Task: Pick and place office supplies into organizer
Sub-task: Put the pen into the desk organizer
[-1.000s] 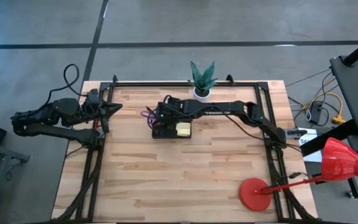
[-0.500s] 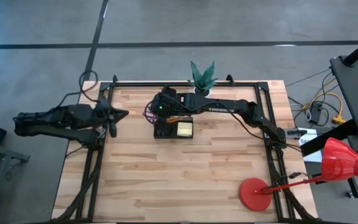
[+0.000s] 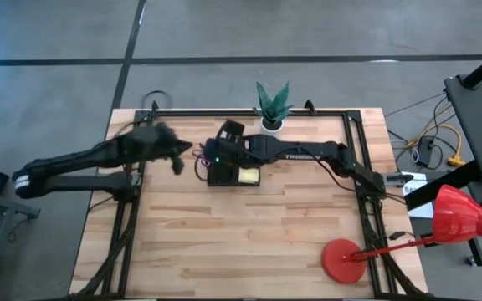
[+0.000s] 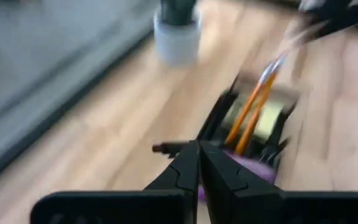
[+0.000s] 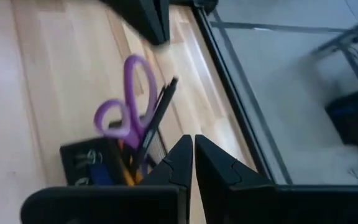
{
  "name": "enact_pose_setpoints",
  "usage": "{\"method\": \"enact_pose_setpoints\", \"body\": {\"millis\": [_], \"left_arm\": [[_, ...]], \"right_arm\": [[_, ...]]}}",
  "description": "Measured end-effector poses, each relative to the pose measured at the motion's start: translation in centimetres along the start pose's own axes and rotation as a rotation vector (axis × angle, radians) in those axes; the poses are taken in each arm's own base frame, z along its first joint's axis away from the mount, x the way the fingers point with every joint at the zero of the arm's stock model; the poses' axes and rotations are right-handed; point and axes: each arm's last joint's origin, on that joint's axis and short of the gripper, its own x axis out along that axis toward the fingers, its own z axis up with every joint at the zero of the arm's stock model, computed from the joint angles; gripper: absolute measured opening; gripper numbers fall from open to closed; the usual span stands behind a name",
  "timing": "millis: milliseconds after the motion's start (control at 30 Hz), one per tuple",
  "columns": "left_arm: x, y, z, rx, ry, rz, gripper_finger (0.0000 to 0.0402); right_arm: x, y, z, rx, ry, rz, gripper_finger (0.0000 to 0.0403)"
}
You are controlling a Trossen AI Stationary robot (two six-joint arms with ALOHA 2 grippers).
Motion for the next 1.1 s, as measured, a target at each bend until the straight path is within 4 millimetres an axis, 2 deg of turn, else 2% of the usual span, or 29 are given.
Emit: {"method": "enact_pose_setpoints", "body": {"millis": [100,167,267,367,533,767,967,1100], "left_arm": [[1.7,0.6,-0.2,-0.01,0.082,-0.006,0.0],[2.3,0.8,0.5,0.014,0.066,0.003,0.0],[3.3,0.8,0.5,0.045,0.106,0.008,0.0],[3.4,0.6,1.2,0.043,0.085,-0.033,0.0],[4.0,0.1,1.0,0.036,0.121,-0.178,0.0],[3.1,-0.2,2.3,0.039,0.03,-0.291,0.0],[1.2,1.0,2.5,0.09,0.05,-0.04,0.0],[1.0,1.9,2.1,0.007,0.154,-0.015,0.0]], "right_arm": [[-0.9,1.2,-0.7,0.002,0.045,-0.039,0.0009],[-1.4,1.8,-1.2,0.019,0.073,-0.051,0.0009],[-2.0,2.6,-1.6,0.061,0.089,-0.064,0.0009],[-2.6,3.3,-1.8,0.076,0.084,-0.101,0.0009],[-2.8,3.4,-1.9,0.065,0.08,-0.132,0.0009],[-2.1,2.3,-1.9,0.072,0.101,-0.153,0.0009],[-1.6,1.6,-2.0,0.074,0.117,-0.165,0.0009],[-1.4,1.2,-2.0,0.074,0.122,-0.17,0.0009]]}}
